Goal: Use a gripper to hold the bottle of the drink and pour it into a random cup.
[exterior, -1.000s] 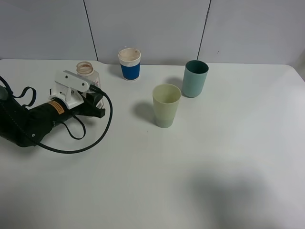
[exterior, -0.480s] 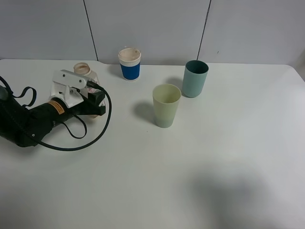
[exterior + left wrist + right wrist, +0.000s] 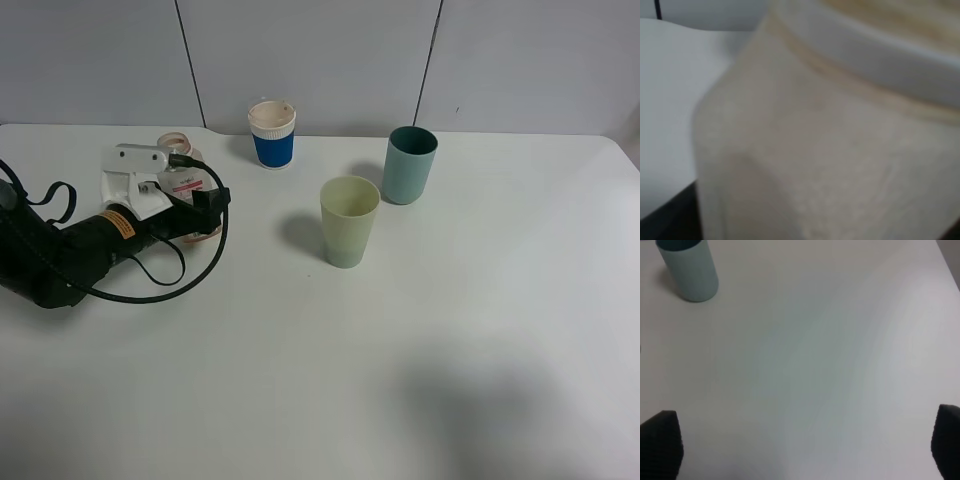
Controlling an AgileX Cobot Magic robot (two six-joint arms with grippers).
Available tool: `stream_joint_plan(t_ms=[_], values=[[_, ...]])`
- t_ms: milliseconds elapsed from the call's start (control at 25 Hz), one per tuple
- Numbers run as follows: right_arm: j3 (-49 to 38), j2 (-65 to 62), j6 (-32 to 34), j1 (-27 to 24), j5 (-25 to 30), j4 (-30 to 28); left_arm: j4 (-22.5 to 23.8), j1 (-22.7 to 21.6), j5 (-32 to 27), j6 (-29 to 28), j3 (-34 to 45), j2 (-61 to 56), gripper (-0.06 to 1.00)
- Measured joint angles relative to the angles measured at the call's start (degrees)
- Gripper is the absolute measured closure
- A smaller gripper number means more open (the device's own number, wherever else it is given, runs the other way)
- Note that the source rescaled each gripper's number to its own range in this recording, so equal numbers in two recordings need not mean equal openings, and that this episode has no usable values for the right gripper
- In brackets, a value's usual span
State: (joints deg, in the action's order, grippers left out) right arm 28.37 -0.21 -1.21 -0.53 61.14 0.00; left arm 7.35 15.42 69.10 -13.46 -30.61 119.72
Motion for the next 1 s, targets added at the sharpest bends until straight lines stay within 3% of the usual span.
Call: stream_joint_plan(t_ms=[200,1000], values=[[0.0,0.0,0.0,0.0,0.0,0.0,-1.8,0.0,0.0,-0.2,0.0,0.0,0.05],[0.0,0.0,0.0,0.0,0.0,0.0,-3.3,0.0,0.4,-0.4,0.1,-8.1,0.04]])
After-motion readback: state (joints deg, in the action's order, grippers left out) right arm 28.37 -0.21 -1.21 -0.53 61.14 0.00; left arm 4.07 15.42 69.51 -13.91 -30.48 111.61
